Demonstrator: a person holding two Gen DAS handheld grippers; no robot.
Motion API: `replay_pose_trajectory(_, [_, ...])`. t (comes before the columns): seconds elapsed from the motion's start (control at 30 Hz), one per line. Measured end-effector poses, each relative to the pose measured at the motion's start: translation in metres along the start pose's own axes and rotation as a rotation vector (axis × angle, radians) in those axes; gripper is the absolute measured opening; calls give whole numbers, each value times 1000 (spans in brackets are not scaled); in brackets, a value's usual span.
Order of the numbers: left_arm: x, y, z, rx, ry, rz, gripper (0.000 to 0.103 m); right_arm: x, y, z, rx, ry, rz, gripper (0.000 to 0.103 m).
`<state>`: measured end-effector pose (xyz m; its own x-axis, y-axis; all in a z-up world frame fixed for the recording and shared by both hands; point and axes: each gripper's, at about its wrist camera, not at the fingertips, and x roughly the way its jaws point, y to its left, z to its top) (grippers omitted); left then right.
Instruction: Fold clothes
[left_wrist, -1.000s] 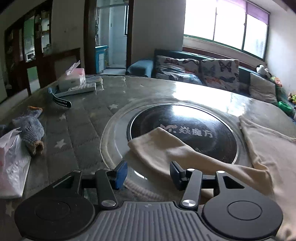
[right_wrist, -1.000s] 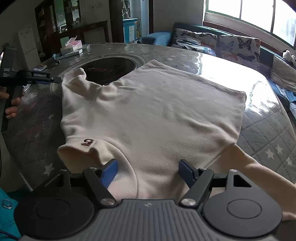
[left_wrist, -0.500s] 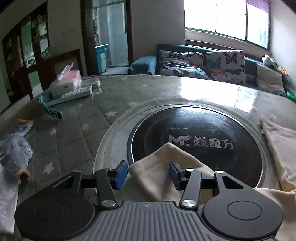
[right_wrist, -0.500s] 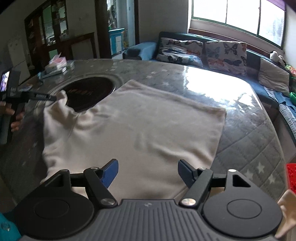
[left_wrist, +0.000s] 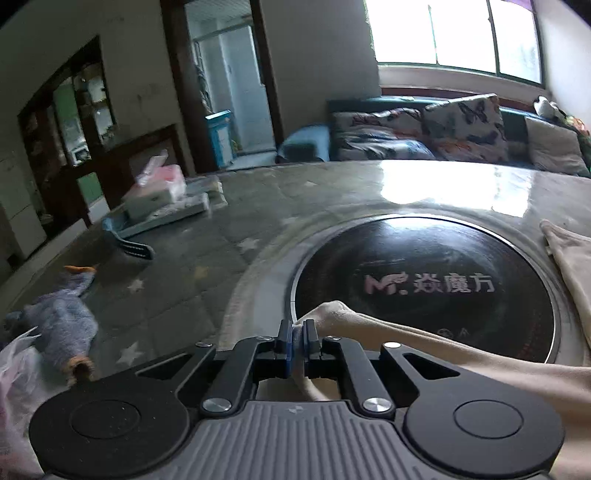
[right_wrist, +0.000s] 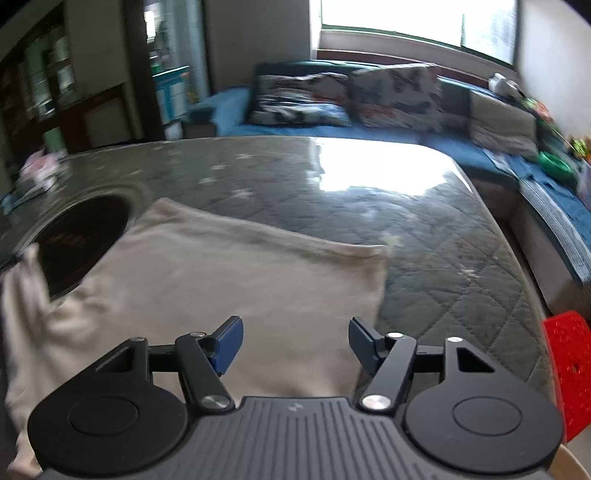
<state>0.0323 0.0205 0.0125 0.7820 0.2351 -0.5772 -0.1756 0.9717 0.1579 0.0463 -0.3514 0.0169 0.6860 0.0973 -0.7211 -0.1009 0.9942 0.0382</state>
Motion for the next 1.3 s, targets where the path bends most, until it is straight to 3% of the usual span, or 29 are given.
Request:
replay_pose_trajectory(0.1, [0, 1, 0, 28, 0, -25, 6, 21, -14, 10, 44, 0, -34, 65])
replay_pose_trajectory(0.27, [5, 3, 8, 22, -16, 10, 6, 52, -25, 23, 81, 12, -75, 63])
replay_pose_trajectory(0.6, [10, 38, 3, -35, 11, 110, 7, 93, -4, 50, 20, 3, -43, 63])
replay_pose_trajectory(0.73, [8, 47, 12, -66, 8, 114, 15, 103, 10, 61, -13, 0, -26, 64])
replay_pose_trajectory(0.8, [0, 45, 16, -68, -10, 106, 35, 98, 15, 64, -19, -8, -21, 64])
replay_pose_trajectory(0.83, [-5, 42, 18, -64, -20, 96, 36, 92, 17, 64, -20, -13, -19, 64])
replay_pose_trajectory(1.07, [-58, -24, 13, 100, -72, -201, 36, 26, -3, 33, -17, -31, -42, 64])
replay_pose_trajectory(1.3, [-102, -107, -12, 266, -43, -536, 36, -35, -32, -10, 10, -29, -106, 64])
